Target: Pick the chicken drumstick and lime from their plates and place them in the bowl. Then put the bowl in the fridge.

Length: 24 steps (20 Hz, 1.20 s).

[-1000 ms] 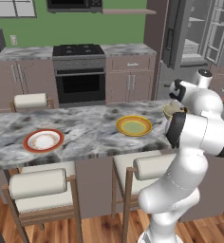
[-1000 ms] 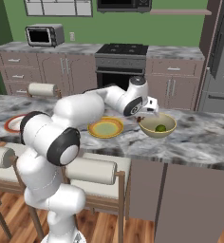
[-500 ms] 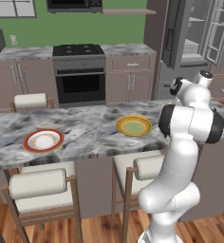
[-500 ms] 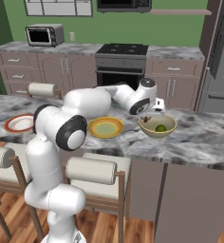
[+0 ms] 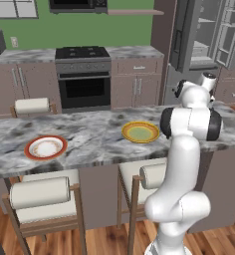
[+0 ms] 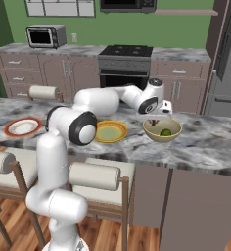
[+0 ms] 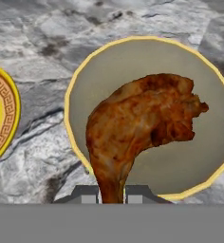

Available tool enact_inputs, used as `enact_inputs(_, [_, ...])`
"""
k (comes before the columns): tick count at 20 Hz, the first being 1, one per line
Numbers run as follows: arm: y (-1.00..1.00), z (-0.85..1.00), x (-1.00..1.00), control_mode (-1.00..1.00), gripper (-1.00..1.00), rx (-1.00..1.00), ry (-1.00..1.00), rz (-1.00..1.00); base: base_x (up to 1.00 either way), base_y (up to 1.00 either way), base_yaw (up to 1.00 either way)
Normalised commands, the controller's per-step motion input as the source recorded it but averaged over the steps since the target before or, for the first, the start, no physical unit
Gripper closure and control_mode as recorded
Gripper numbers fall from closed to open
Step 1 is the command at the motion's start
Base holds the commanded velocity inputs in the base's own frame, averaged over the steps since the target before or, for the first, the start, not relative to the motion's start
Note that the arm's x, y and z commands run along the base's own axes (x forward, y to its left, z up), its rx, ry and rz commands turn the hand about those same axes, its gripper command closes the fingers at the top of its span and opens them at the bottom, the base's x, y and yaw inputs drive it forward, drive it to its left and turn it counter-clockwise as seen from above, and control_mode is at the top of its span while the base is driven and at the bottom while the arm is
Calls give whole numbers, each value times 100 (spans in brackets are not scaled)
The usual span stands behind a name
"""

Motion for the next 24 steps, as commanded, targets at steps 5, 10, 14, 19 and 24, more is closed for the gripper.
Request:
enact_inputs(5, [-11, -17, 30, -100, 100, 0, 1, 0, 0, 0, 0])
enact_inputs(10, [-6, -29, -1, -100, 100, 0, 0, 0, 0, 0, 0])
enact_inputs(14, [0, -31, 4, -100, 100, 0, 0, 0, 0, 0, 0])
enact_inputs(19, [5, -24, 5, -100, 100, 0, 0, -1, 0, 0, 0])
enact_inputs(24, [3, -24, 7, -100, 100, 0, 0, 0, 0, 0, 0])
